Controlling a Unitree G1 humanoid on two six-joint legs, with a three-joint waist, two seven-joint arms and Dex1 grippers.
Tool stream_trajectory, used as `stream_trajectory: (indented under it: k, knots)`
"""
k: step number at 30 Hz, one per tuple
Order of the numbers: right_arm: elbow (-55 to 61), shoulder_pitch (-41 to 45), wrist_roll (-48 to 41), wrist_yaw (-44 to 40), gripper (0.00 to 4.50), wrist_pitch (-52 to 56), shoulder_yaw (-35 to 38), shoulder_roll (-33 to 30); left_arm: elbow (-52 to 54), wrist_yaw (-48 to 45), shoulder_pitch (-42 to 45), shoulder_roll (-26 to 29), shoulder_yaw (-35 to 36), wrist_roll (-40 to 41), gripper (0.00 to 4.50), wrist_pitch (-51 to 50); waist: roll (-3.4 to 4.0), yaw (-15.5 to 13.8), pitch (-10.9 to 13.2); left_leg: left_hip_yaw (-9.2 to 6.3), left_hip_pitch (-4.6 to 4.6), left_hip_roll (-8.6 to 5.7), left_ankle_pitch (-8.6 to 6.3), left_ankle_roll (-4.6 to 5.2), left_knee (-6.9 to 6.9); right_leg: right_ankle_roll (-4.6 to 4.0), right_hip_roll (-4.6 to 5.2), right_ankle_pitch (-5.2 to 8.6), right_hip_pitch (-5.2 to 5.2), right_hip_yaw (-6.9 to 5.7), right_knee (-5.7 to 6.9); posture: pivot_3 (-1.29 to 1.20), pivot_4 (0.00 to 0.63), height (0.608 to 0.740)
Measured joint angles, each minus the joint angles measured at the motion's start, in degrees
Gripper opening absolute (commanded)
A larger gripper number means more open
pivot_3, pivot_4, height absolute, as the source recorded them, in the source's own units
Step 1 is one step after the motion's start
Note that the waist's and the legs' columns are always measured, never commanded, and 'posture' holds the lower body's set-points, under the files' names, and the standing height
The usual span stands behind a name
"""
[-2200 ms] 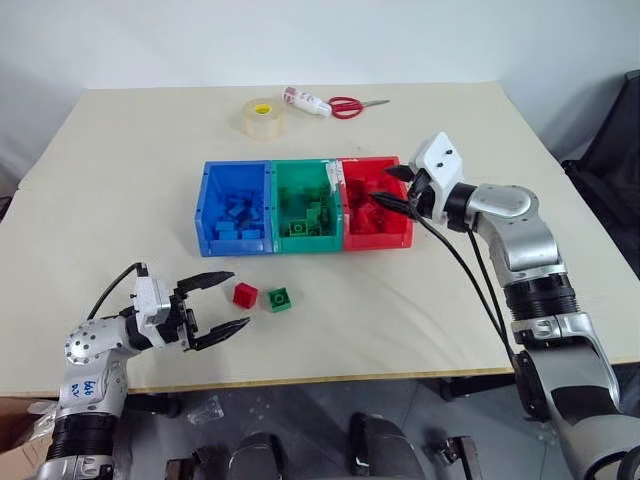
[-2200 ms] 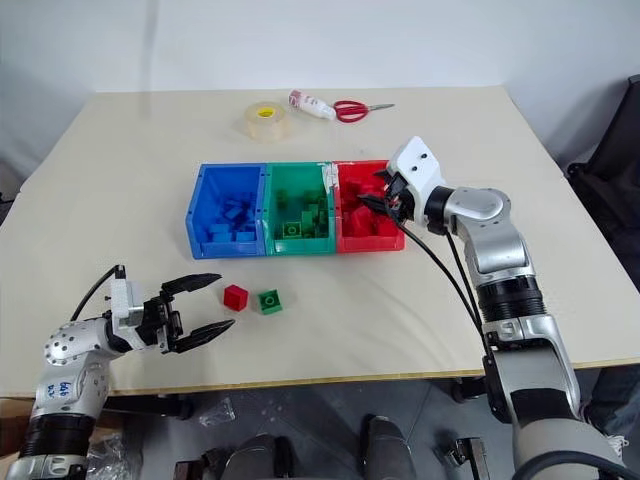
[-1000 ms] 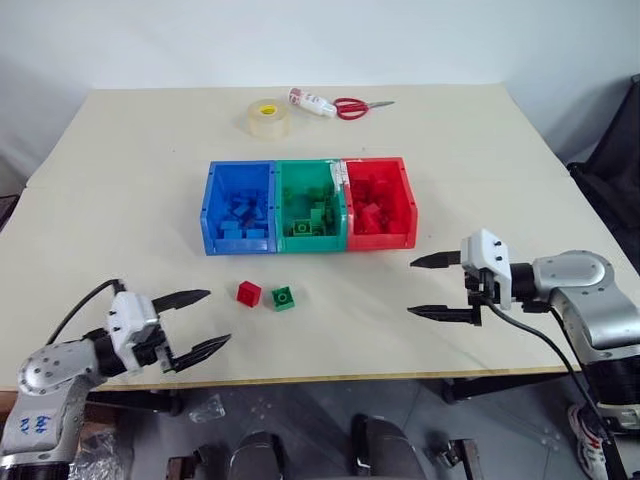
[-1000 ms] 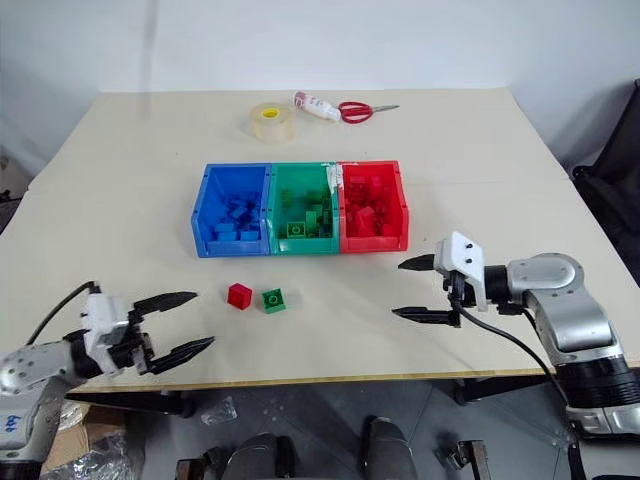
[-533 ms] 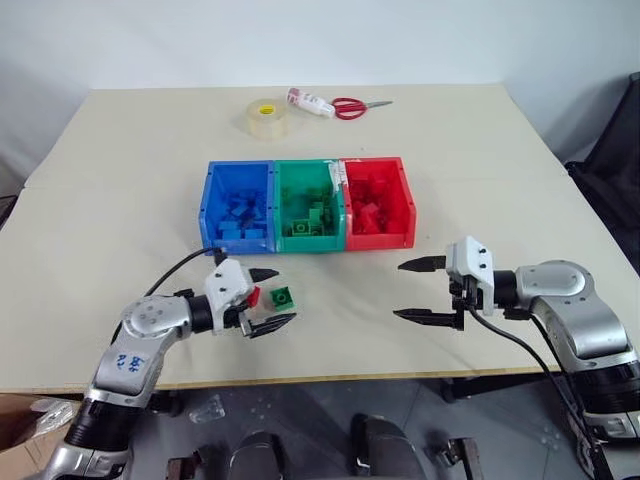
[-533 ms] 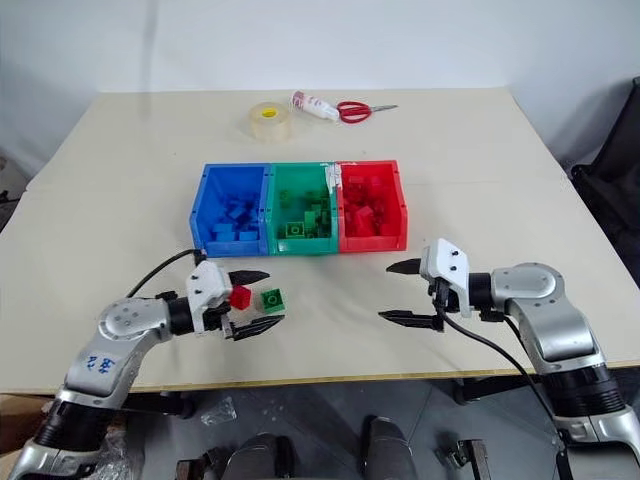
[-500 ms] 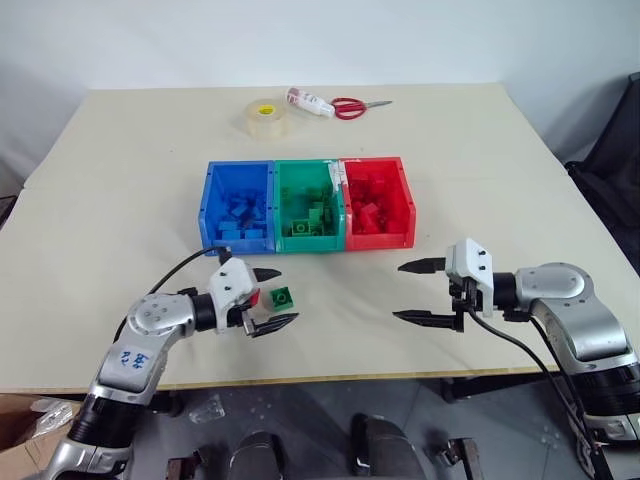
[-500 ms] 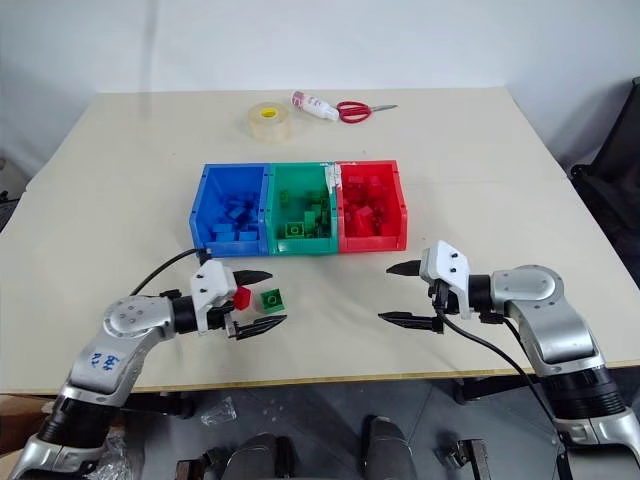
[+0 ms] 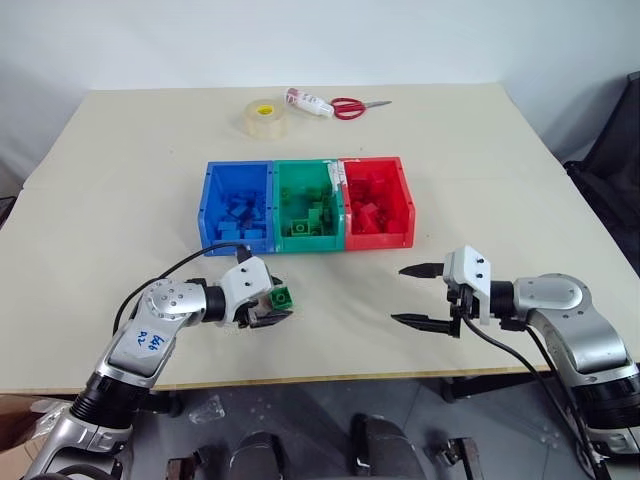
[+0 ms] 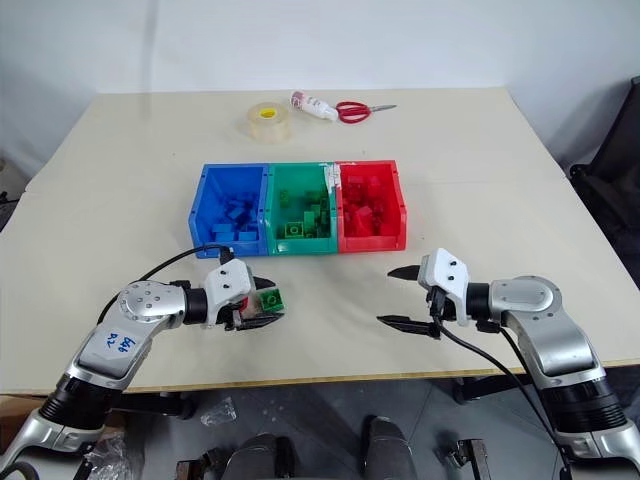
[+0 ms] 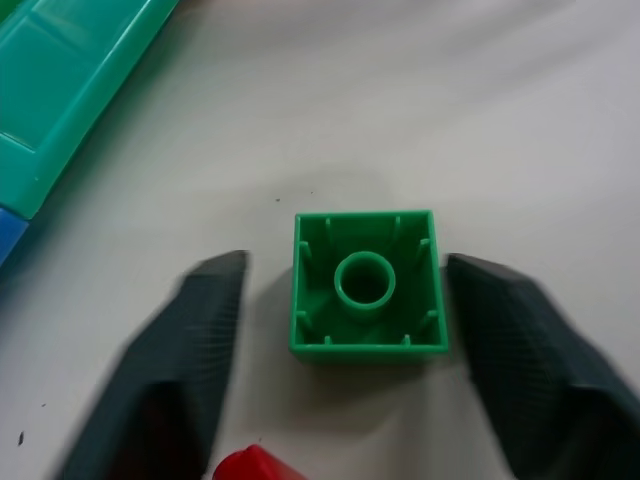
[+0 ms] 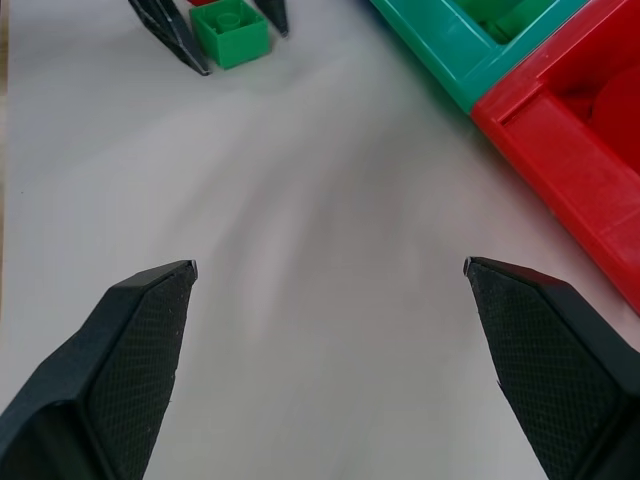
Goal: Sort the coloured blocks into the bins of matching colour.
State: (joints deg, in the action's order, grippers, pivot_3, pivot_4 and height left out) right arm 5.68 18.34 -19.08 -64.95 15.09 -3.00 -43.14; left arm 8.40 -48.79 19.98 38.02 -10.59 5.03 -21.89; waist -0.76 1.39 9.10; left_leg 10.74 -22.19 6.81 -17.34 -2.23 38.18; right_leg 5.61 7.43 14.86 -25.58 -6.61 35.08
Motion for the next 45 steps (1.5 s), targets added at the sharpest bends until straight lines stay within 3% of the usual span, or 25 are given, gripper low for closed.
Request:
stream_trajectory:
  k: [3, 13, 18, 21, 27, 28, 32, 35, 40, 45]
  knots:
    - [-0.1, 0.0, 0.0, 0.3, 4.5, -0.1, 0.0, 0.4, -0.2, -0.2, 0.1, -0.1, 0.0, -0.3, 1.5, 1.1, 0.0, 0.0, 0.0, 0.0, 0.0, 0.0, 0.0, 0.0, 0.01, 0.0, 0.0, 0.0, 0.0, 0.0, 0.01, 0.0, 0.15, 0.74]
    - [-0.3, 0.0, 0.0, 1.4, 4.5, -0.2, 0.8, 0.4, -4.0, 2.6, 7.9, -8.5, 3.4, 2.6, 1.5, 7.1, -0.03, -1.4, 0.0, -0.03, -0.06, -0.01, 0.0, 0.01, 0.2, 0.05, 0.0, -0.03, 0.04, 0.01, 0.03, 0.0, 0.15, 0.74]
    - [0.0, -0.1, -0.5, 2.8, 4.5, -0.1, 1.6, 1.3, -16.4, 7.4, 16.3, -13.5, 5.8, 2.3, 1.5, 12.3, -0.06, -1.5, 0.0, -0.05, -0.07, -0.03, 0.0, 0.02, 0.22, 0.07, 0.0, -0.04, 0.08, 0.0, 0.02, 0.0, 0.15, 0.74]
    - [0.2, 0.0, -0.7, 4.0, 4.5, -0.1, 2.0, 2.4, -28.4, 10.0, 23.4, -17.9, 7.1, 1.8, 2.53, 19.4, -0.16, -1.6, 0.1, -0.08, -0.11, -0.03, 0.0, 0.02, 0.31, 0.1, -0.01, -0.06, 0.1, -0.01, -0.02, 0.0, 0.15, 0.74]
    - [0.9, 0.2, -2.0, 6.0, 4.5, -0.2, 3.6, 4.0, -41.9, 11.0, 30.1, -19.6, 7.4, 0.2, 4.46, 28.9, -0.18, -1.2, 0.1, -0.04, -0.1, -0.05, 0.0, 0.02, 0.11, 0.14, -0.04, -0.08, 0.1, -0.01, 0.05, 0.0, 0.15, 0.74]
    - [0.9, 0.2, -2.3, 6.2, 4.5, -0.2, 3.6, 4.0, -42.9, 10.4, 30.2, -19.5, 7.3, 0.2, 4.49, 29.4, -0.18, -1.2, 0.1, -0.05, -0.1, -0.04, 0.0, 0.02, 0.1, 0.14, -0.05, -0.08, 0.1, -0.02, 0.05, 0.0, 0.15, 0.74]
    - [1.0, 0.2, -3.1, 5.9, 4.5, -0.3, 3.7, 4.0, -42.1, 6.4, 29.3, -17.3, 7.4, 0.5, 4.49, 29.1, -0.21, -1.2, 0.1, -0.04, -0.11, -0.04, 0.0, 0.02, 0.11, 0.15, -0.04, -0.08, 0.09, -0.01, 0.05, 0.0, 0.15, 0.74]
    - [0.8, 0.5, -4.9, 4.4, 4.5, -0.9, 4.3, 4.0, -35.5, 2.0, 24.7, -12.7, 7.7, 2.1, 4.49, 25.7, -0.2, -0.9, 0.1, -0.04, -0.09, -0.02, 0.0, 0.01, 0.07, 0.14, -0.06, -0.08, 0.07, -0.01, 0.11, 0.0, 0.15, 0.74]
    - [-0.8, 2.1, -7.6, -0.1, 4.5, -2.2, 6.0, 3.9, -22.0, -4.8, 13.8, -2.1, 10.8, 6.8, 4.49, 16.6, -0.21, -1.1, 0.1, -0.06, -0.09, 0.0, 0.0, 0.02, 0.12, 0.13, -0.05, -0.07, 0.06, 0.0, 0.18, 0.0, 0.15, 0.74]
    - [-2.5, 3.4, -10.3, -6.2, 4.5, -2.6, 5.8, 3.7, -9.5, -8.9, 1.8, 9.0, 18.3, 12.0, 4.49, 7.2, -0.21, -1.2, 0.1, -0.06, -0.08, 0.0, -0.02, 0.04, 0.12, 0.11, -0.03, -0.06, 0.06, 0.02, 0.22, 0.0, 0.15, 0.74]
